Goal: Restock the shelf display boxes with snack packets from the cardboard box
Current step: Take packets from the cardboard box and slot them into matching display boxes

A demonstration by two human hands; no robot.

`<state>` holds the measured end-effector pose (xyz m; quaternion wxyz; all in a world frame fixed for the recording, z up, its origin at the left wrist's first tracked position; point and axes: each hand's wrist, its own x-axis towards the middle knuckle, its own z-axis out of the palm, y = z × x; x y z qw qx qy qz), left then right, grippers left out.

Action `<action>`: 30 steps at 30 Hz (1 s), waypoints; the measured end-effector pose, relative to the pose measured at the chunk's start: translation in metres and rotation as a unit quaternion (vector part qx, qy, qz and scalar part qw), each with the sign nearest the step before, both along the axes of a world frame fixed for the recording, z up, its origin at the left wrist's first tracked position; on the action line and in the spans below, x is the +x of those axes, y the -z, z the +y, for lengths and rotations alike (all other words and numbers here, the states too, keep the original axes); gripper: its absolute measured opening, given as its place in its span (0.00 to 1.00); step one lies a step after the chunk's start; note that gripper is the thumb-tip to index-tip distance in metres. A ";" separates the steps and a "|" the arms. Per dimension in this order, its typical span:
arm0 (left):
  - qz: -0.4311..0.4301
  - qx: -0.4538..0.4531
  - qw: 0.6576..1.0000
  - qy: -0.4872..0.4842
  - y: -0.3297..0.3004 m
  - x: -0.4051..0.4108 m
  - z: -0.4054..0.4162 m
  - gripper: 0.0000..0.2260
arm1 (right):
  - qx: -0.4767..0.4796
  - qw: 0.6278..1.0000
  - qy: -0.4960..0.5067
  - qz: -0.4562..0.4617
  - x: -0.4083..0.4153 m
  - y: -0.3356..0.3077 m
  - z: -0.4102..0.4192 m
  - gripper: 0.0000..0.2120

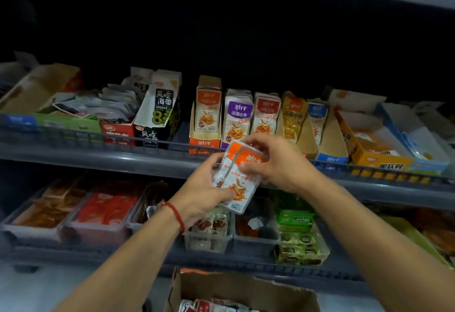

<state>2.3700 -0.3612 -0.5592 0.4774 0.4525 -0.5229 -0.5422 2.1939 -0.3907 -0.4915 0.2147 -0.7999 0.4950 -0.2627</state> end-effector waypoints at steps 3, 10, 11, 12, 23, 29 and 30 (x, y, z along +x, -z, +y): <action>0.041 -0.011 0.998 -0.043 -0.003 0.005 -0.006 0.32 | 0.027 0.999 -0.023 0.020 0.012 -0.020 -0.018 0.14; 0.005 -0.056 0.993 -0.102 -0.016 0.013 -0.018 0.28 | 0.102 0.986 -0.089 0.101 0.031 -0.054 -0.048 0.16; 0.002 -0.063 0.993 -0.104 -0.018 0.015 -0.019 0.27 | 0.093 0.986 -0.086 0.108 0.032 -0.057 -0.051 0.15; -0.002 -0.079 0.990 -0.115 -0.019 0.017 -0.020 0.24 | 0.081 0.987 -0.080 0.115 0.031 -0.062 -0.053 0.13; -0.513 -0.249 0.796 -0.203 -0.003 0.029 -0.044 0.31 | -0.082 0.996 0.031 0.011 0.032 -0.115 -0.097 0.15; -0.539 -0.238 0.771 -0.241 -0.001 0.028 -0.047 0.24 | -0.089 0.995 0.017 0.037 0.066 -0.113 -0.136 0.31; -0.537 -0.237 0.771 -0.246 -0.001 0.029 -0.047 0.23 | -0.092 0.995 0.016 0.044 0.070 -0.112 -0.141 0.32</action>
